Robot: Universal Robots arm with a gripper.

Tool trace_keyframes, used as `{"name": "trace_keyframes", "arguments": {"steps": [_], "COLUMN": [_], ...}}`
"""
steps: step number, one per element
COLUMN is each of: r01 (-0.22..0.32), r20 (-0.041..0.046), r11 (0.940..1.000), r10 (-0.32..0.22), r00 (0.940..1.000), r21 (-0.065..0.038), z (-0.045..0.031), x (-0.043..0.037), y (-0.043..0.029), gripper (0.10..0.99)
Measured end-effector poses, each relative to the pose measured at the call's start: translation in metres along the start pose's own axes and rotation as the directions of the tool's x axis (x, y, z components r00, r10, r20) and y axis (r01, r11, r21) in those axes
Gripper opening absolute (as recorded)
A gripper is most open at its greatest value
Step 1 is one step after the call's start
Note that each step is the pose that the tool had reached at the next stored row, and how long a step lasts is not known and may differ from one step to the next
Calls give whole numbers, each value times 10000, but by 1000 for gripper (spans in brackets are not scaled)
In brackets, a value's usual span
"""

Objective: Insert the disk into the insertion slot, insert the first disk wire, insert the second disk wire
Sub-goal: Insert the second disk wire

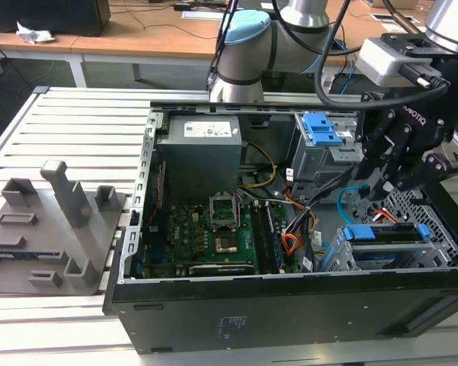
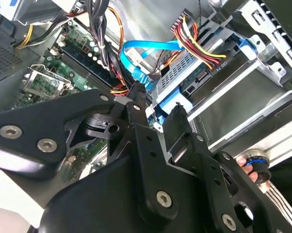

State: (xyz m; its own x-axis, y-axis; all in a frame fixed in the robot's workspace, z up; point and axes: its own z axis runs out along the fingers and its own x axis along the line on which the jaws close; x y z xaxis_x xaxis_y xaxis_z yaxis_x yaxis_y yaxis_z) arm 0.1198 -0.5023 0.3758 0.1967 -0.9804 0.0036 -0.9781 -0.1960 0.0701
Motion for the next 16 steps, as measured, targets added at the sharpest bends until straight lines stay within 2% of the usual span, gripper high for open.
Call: {"name": "trace_keyframes", "arguments": {"steps": [12, 14, 16], "r01": [33, 111, 198], "r20": [0, -7, -17], "r11": [10000, 9999, 9998], "r10": [-33, -111, -198], "r00": [10000, 9999, 9998], "r21": [0, 0, 0], "z": [113, 160, 175], "x": [-12, -17, -17], "y": [-19, -25, -26], "gripper": [420, 420, 420]}}
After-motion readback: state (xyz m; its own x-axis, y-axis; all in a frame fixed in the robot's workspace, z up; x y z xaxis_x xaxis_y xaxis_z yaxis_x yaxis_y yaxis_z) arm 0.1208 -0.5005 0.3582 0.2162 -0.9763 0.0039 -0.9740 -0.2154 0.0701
